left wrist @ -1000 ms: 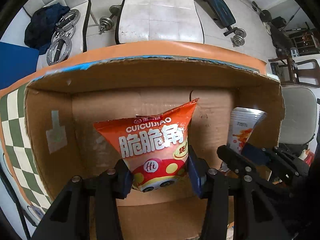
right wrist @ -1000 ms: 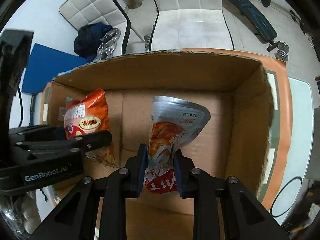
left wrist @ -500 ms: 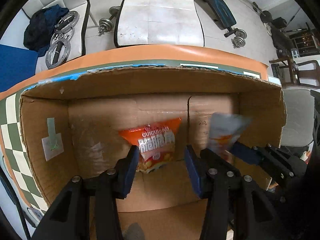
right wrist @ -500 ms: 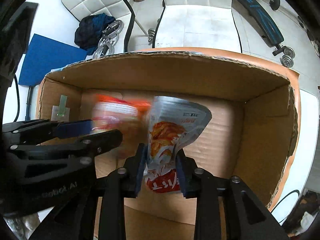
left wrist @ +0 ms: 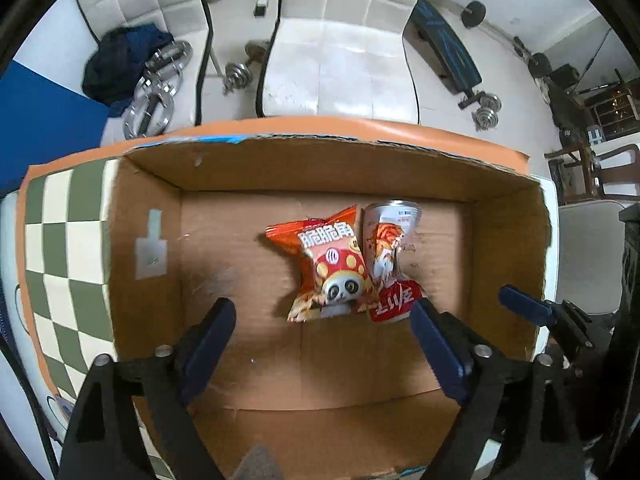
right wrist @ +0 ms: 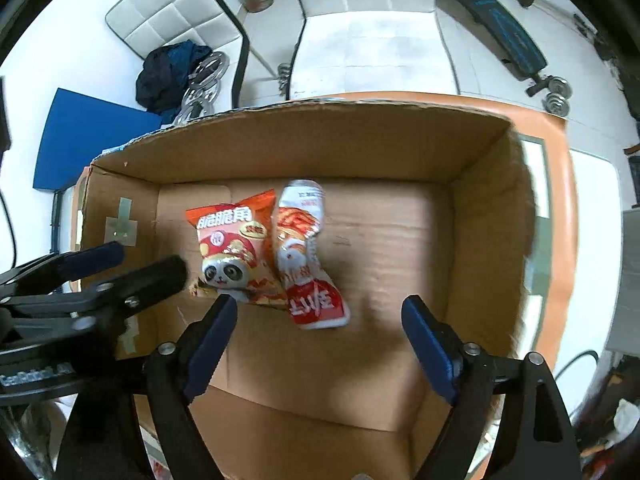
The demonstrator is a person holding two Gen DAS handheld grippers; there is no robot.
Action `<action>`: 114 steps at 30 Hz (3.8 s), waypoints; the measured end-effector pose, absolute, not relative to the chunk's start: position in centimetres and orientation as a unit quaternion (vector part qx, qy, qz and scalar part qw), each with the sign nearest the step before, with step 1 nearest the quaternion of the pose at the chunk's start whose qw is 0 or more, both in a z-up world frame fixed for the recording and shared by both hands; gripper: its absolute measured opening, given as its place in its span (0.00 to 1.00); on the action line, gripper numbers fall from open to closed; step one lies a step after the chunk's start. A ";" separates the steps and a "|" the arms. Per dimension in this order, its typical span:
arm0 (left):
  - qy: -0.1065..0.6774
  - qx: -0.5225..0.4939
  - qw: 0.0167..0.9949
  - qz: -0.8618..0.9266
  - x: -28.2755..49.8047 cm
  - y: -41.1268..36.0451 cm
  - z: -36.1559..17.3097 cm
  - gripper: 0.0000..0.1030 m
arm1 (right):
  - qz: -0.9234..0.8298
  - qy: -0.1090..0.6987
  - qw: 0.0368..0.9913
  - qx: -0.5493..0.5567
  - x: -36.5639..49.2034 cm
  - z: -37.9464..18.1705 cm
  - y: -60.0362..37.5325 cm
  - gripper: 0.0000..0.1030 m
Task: Organize snacks
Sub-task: 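Carry both packets into the box and open both tools to drop them, then grasp the Franzzi cookie pack with the left tool while the right tool grasps the green-white pouch, then lift both packets into the box and open both tools to release them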
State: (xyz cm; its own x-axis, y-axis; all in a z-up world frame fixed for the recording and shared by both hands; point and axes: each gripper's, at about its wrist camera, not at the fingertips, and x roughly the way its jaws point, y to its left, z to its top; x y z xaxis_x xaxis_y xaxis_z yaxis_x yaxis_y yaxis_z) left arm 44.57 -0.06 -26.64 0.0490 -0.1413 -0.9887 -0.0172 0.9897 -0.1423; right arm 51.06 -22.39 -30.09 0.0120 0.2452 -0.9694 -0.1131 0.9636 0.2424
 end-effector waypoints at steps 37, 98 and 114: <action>0.539 -0.036 0.841 -0.004 25.1 0.2 -13.8 0.89 | 0.118 0.577 0.807 0.049 30.8 -15.0 -25.3 0.89; 0.758 -0.035 0.651 0.021 14.5 -1.3 -39.0 0.55 | 0.056 0.796 0.597 0.078 19.6 -39.6 -28.5 0.56; 0.760 -0.026 0.649 0.035 14.4 -1.1 -41.3 0.55 | 0.019 0.783 0.621 -0.005 21.5 -40.5 -25.0 0.86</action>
